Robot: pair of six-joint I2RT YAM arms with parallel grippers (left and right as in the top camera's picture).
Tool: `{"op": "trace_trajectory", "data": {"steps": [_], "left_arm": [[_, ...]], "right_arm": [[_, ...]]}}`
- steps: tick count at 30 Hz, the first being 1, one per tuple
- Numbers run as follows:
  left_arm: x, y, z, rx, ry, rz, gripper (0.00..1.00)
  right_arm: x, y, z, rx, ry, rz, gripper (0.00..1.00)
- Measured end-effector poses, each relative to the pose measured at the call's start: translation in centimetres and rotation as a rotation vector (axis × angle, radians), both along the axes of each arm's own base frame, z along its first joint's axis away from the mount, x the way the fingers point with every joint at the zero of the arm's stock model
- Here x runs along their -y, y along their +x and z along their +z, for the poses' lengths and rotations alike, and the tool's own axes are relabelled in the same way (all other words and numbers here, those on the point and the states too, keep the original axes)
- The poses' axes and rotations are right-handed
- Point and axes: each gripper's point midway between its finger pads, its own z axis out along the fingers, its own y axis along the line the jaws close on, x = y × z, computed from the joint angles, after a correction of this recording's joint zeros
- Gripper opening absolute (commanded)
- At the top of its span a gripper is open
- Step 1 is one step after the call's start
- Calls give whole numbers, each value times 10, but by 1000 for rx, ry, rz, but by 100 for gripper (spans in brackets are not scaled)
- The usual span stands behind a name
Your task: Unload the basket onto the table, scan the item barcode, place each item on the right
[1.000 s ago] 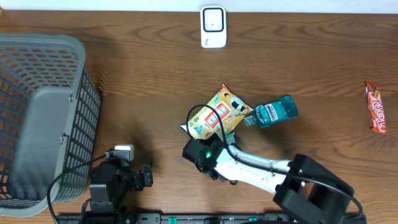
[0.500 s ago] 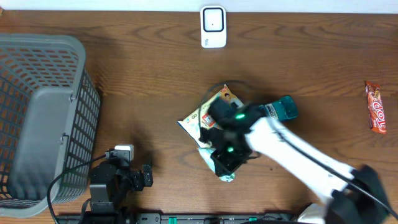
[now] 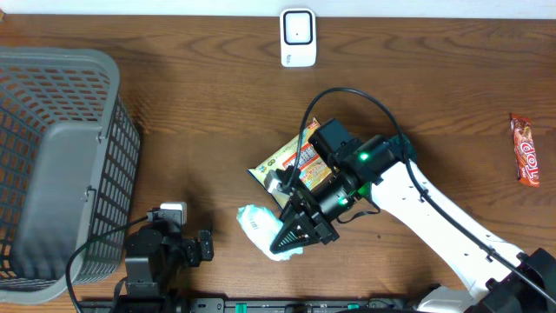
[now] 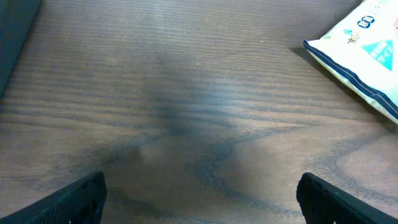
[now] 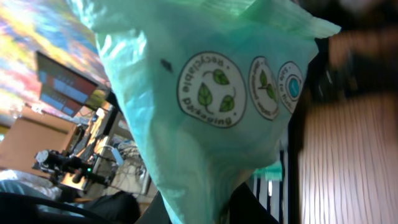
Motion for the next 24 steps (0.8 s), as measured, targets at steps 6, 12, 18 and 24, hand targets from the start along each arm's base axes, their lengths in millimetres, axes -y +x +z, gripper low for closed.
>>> {"op": "trace_trajectory", "data": {"steps": [6,12,18,24], "left_arm": [[0,0,0,0,0,0,98],[0,0,0,0,0,0,98],[0,0,0,0,0,0,98],[0,0,0,0,0,0,98]], "right_arm": [[-4,4,21,22,164,14,1],[4,22,27,2,192,-47,1],[9,32,31,-40,191,-88,1],[10,32,33,-103,162,-100,1]]}}
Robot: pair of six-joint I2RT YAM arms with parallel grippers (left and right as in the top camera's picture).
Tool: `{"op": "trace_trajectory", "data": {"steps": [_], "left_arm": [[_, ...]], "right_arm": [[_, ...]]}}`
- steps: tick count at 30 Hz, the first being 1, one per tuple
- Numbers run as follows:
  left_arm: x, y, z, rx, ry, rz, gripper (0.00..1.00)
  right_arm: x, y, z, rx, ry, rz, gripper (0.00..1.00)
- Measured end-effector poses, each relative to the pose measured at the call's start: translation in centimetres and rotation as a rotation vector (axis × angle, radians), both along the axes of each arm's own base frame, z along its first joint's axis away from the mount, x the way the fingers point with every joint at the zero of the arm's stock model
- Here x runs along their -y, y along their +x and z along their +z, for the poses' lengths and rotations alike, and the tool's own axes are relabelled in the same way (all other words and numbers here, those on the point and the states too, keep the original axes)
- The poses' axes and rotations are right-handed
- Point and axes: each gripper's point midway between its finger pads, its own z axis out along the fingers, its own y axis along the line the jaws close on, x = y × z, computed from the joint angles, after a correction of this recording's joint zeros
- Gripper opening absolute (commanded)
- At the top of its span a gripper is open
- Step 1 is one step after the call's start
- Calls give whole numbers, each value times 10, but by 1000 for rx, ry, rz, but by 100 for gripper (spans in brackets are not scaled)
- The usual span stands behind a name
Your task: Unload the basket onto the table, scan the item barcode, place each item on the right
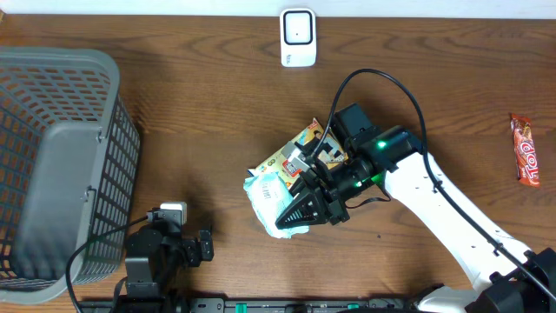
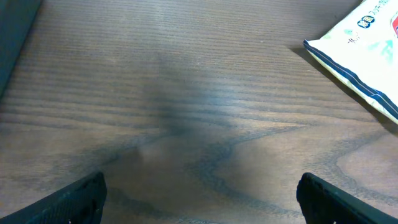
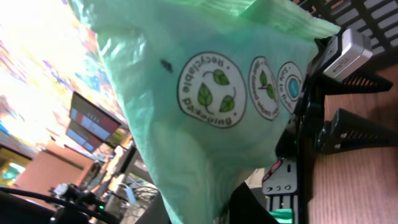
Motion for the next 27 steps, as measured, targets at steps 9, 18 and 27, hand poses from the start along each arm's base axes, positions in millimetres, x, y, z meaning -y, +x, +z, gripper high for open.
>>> {"op": "trace_trajectory", "data": {"steps": [9,18,27], "left_arm": [[0,0,0,0,0,0,98],[0,0,0,0,0,0,98],[0,0,0,0,0,0,98]], "right_arm": [[6,-4,-1,-114,-70,-14,1],[10,-1,-25,-64,-201,-34,1],[13,55,-87,21,-599,-292,1]]}}
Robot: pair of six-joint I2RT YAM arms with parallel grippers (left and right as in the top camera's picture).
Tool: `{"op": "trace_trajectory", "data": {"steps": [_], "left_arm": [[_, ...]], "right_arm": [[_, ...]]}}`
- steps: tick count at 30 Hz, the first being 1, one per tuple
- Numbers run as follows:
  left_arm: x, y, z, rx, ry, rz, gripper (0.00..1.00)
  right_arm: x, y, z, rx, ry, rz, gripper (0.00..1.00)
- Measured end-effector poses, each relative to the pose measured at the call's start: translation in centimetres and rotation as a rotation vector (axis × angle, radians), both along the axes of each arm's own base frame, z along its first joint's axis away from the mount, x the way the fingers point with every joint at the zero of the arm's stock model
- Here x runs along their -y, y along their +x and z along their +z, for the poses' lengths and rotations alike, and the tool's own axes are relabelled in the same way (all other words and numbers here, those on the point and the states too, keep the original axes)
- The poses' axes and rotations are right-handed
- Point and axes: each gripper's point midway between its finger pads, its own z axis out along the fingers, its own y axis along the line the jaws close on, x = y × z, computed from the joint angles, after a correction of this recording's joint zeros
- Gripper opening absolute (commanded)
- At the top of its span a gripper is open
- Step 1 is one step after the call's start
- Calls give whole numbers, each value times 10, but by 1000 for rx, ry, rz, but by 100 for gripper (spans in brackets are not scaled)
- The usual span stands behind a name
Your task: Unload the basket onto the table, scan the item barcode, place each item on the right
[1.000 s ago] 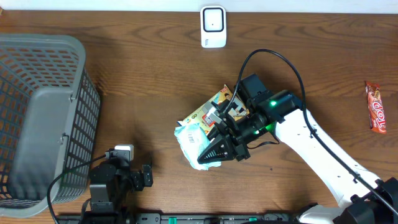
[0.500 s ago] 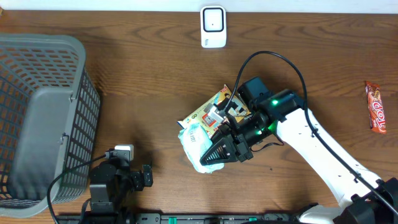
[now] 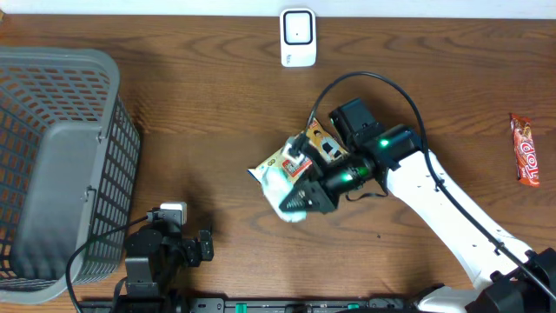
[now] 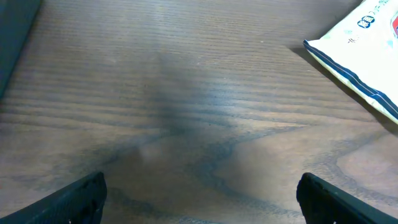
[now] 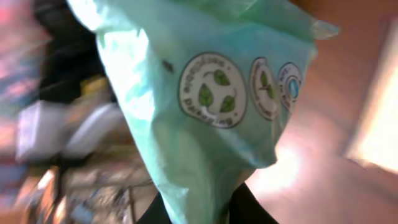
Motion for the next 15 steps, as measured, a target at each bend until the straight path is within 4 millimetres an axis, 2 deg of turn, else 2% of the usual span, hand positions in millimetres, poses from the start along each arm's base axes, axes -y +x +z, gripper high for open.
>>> {"op": "trace_trajectory", "data": {"steps": [3,7,11,15], "left_arm": [[0,0,0,0,0,0,98],[0,0,0,0,0,0,98],[0,0,0,0,0,1,98],[0,0,0,0,0,0,98]], "right_arm": [[12,29,-22,19,-178,-184,1],[31,59,-38,77,-333,-367,1],[43,81,-43,146,-405,-474,1],[47,102,-40,219,-415,-547,1]]}}
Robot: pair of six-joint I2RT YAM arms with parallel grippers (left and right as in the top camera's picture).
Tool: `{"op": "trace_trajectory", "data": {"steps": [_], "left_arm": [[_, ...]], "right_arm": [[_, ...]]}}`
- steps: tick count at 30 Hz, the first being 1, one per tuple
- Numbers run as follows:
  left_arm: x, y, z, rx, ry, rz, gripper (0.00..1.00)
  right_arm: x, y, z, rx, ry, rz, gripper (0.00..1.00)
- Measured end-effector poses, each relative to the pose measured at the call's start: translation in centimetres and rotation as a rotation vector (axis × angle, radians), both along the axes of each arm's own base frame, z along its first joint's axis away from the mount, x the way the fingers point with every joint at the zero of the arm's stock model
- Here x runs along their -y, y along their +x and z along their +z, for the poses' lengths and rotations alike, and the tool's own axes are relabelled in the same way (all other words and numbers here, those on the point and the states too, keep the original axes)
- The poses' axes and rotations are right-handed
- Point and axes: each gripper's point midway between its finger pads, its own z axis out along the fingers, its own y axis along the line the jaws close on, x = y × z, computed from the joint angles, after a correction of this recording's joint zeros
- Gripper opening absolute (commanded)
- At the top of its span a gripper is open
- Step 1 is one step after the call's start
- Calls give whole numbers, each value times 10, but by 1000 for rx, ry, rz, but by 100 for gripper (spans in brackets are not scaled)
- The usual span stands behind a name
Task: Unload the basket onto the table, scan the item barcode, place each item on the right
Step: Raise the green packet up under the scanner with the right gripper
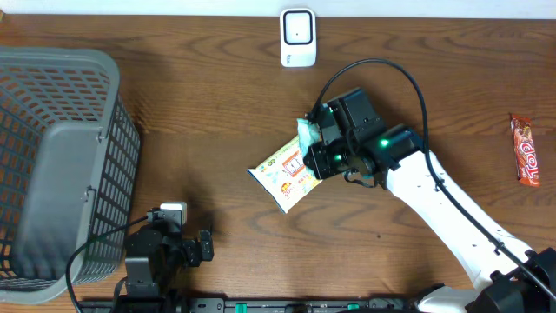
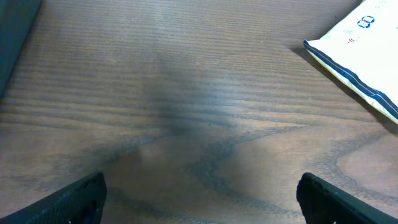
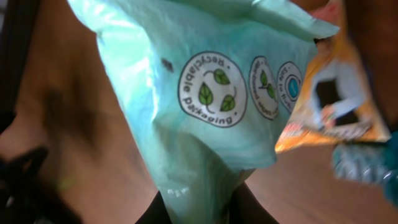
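Note:
My right gripper (image 1: 313, 142) is shut on a mint-green packet (image 1: 305, 131) with recycling logos, held above the table's middle. That packet (image 3: 205, 99) fills the right wrist view, pinched at its lower end between my dark fingers (image 3: 249, 208). The white scanner (image 1: 297, 37) stands at the table's far edge, well beyond the packet. My left gripper (image 2: 202, 199) is open, low over bare wood at the front left, with nothing between its fingertips (image 2: 78, 196).
A white and orange snack bag (image 1: 285, 172) lies flat just below and left of the right gripper; its corner shows as a snack bag (image 2: 364, 59) in the left wrist view. A grey mesh basket (image 1: 61, 165) stands at the left. A red candy bar (image 1: 524, 149) lies far right.
The right gripper has turned and moved away from the front edge, toward the scanner, carrying the green packet. The snack bag beneath is now mostly uncovered. The left arm has not moved.
The right gripper held the green packet low near the table's front, in front of the snack bag. It then held the packet over the snack bag's front part. Now the packet is past the bag's far corner, nearer the scanner.

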Motion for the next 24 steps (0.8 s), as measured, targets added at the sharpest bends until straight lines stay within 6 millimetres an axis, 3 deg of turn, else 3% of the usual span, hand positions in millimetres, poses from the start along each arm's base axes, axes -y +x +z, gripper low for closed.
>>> {"op": "trace_trajectory", "data": {"steps": [15,24], "left_arm": [[0,0,0,0,0,0,98],[0,0,0,0,0,0,98]], "right_arm": [[23,62,-2,180,-95,-190,1],[34,119,1,202,-127,-260,1]]}}
